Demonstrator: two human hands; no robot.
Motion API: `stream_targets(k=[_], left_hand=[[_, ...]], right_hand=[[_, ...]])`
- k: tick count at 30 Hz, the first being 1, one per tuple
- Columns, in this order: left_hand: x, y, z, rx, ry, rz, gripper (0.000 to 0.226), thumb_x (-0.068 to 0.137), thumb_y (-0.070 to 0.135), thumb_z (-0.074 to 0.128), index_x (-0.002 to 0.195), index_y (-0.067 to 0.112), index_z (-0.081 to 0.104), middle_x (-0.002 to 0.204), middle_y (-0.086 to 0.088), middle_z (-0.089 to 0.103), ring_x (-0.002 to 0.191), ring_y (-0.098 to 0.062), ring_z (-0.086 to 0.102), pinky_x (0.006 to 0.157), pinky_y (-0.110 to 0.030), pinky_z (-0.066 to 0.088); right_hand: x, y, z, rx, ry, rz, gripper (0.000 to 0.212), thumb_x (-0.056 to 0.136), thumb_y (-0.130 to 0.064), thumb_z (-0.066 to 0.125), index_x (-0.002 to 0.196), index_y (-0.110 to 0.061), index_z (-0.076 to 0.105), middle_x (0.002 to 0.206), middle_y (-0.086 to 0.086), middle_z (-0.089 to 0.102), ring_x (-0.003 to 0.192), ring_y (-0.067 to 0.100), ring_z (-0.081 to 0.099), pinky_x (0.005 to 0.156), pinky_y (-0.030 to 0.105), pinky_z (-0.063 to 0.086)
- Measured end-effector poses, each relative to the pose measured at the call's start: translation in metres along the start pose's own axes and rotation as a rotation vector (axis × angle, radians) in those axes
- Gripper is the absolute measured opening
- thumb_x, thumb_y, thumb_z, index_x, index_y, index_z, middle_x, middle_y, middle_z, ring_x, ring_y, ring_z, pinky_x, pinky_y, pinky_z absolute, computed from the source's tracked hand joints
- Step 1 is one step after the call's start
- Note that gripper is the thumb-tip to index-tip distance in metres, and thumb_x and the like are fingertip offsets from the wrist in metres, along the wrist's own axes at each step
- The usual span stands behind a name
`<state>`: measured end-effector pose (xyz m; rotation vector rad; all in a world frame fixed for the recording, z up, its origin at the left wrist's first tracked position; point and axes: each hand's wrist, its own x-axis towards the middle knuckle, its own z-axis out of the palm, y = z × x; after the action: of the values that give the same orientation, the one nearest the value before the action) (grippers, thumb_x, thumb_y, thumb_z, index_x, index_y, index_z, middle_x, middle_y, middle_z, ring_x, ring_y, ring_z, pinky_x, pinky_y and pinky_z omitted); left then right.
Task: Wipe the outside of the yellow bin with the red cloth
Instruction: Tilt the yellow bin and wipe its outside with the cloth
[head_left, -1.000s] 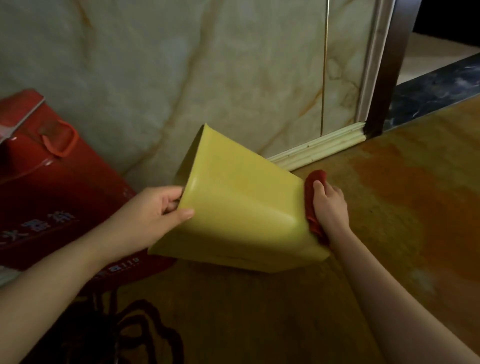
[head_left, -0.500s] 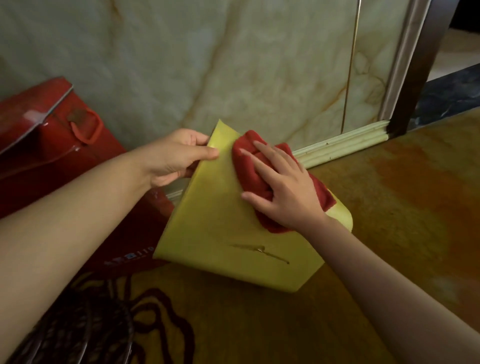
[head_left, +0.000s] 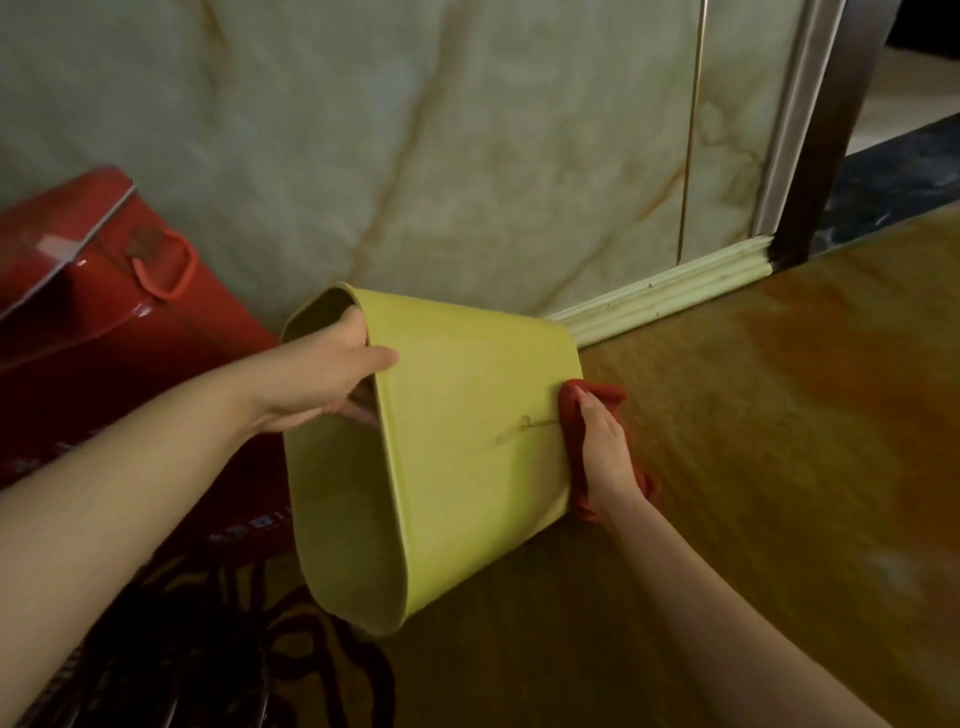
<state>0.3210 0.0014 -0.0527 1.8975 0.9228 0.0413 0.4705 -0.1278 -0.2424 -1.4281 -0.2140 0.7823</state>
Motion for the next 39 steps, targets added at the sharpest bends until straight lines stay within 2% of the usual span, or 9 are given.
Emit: stream_targets(k=[4,8,11,15,21,26,31,34,39], left_hand=[[0.011,0.009,-0.001,0.007,-0.006,0.011,0.02,0.09,0.014,0.04,0.103,0.03,0.042,0.088,-0.001,0.062,0.055,-0.008,0.064,0.05,-0.026,0.053],[0.013,0.009,-0.015,0.032,-0.01,0.01,0.022,0.089,0.02,0.045,0.109,0.029,0.048,0.078,0.003,0.064,0.055,-0.008,0.061,0.053,-0.025,0.051],[0.009,-0.002,-0.022,0.013,-0.085,0.01,0.021,0.089,0.022,0.046,0.104,0.034,0.053,0.073,0.009,0.069,0.055,-0.005,0.061,0.048,-0.022,0.05],[0.018,-0.004,-0.027,-0.043,-0.159,0.005,0.022,0.077,0.03,0.054,0.098,0.035,0.058,0.073,0.008,0.071,0.054,-0.005,0.063,0.045,-0.021,0.051],[0.021,-0.005,-0.032,-0.09,-0.072,-0.021,0.037,0.089,0.015,0.043,0.125,0.021,0.044,0.085,0.006,0.07,0.064,-0.006,0.066,0.054,-0.021,0.053],[-0.032,-0.04,0.0,0.034,-0.023,-0.004,0.083,0.081,0.0,0.053,0.129,0.059,0.019,0.125,0.012,0.06,0.094,-0.005,0.062,0.064,-0.022,0.05],[-0.041,-0.056,0.034,-0.11,0.411,0.025,0.068,0.084,0.006,0.054,0.139,0.029,0.022,0.115,-0.005,0.064,0.09,-0.015,0.067,0.088,-0.043,0.051],[-0.041,-0.053,0.038,-0.033,0.372,-0.001,0.055,0.087,0.007,0.05,0.138,0.02,0.033,0.098,0.0,0.069,0.083,-0.016,0.069,0.084,-0.043,0.053],[-0.028,-0.01,0.029,-0.095,0.241,0.041,0.046,0.085,0.0,0.048,0.13,0.011,0.045,0.088,-0.012,0.072,0.075,-0.018,0.069,0.066,-0.025,0.056]], right_hand=[[-0.034,-0.036,0.024,-0.042,-0.234,-0.202,0.044,0.094,-0.023,0.031,0.135,-0.032,0.043,0.137,-0.014,0.039,0.131,0.012,0.035,0.114,0.041,0.026],[-0.056,-0.068,0.05,-0.38,-0.524,-0.853,0.053,0.087,-0.001,0.04,0.138,-0.016,0.04,0.142,-0.006,0.041,0.132,0.005,0.032,0.113,0.022,0.021],[-0.038,-0.065,0.048,-0.921,-0.378,-1.298,0.047,0.093,-0.026,0.045,0.14,-0.026,0.036,0.149,-0.004,0.036,0.14,0.021,0.027,0.111,0.045,0.023],[-0.027,-0.033,0.056,-1.009,-0.207,-1.187,0.057,0.089,-0.061,0.029,0.143,-0.046,0.015,0.157,-0.01,0.007,0.145,0.025,-0.007,0.104,0.072,-0.001],[0.002,-0.009,0.066,-0.821,-0.01,-0.784,0.061,0.081,-0.073,0.022,0.137,-0.057,0.007,0.157,-0.014,0.008,0.145,0.014,-0.005,0.109,0.065,-0.003],[0.03,-0.007,0.066,-0.687,0.051,-0.373,0.062,0.079,-0.073,0.015,0.137,-0.054,0.018,0.157,-0.011,0.014,0.144,0.014,0.003,0.11,0.064,-0.001],[0.034,-0.01,0.059,-0.636,0.099,-0.102,0.06,0.084,-0.068,0.017,0.141,-0.047,0.017,0.158,-0.005,0.012,0.145,0.02,0.002,0.108,0.067,-0.001],[0.011,-0.012,0.061,-0.645,0.07,-0.177,0.059,0.086,-0.065,0.016,0.142,-0.046,0.012,0.159,-0.008,0.006,0.145,0.02,-0.003,0.108,0.067,-0.003],[-0.029,-0.036,0.083,-0.6,-0.164,-0.654,0.057,0.084,-0.069,0.015,0.138,-0.054,0.01,0.156,-0.019,0.011,0.144,0.009,0.001,0.109,0.059,0.0]])
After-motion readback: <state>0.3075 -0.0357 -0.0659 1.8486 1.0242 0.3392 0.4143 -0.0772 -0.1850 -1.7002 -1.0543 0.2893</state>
